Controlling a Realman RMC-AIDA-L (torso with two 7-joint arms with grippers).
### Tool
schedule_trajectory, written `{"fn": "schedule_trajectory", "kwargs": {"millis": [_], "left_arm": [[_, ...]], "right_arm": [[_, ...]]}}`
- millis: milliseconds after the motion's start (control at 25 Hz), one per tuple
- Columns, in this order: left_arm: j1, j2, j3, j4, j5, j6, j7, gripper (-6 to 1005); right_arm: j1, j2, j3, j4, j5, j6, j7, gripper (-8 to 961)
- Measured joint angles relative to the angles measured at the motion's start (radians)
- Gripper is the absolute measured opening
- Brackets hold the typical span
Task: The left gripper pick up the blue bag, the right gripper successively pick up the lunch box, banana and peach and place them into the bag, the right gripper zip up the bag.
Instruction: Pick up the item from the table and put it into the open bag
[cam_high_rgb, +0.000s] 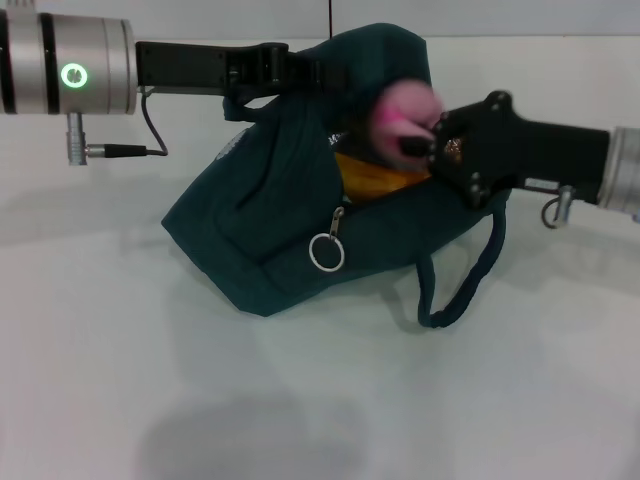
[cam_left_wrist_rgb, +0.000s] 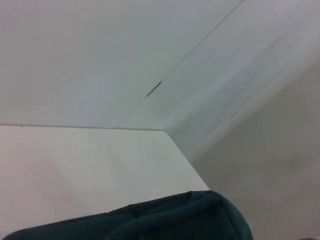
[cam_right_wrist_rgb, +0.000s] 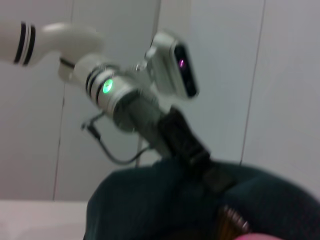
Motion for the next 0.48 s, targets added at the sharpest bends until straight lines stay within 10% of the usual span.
{"fn": "schedule_trajectory", "kwargs": {"millis": [480], "left_arm": [[0.0, -0.005, 0.004, 0.0, -0.001, 0.002, 0.002, 63]], "right_arm": [[0.042, 0.004, -0.193, 0.021, 0.126, 0.059, 0.043, 36]]}}
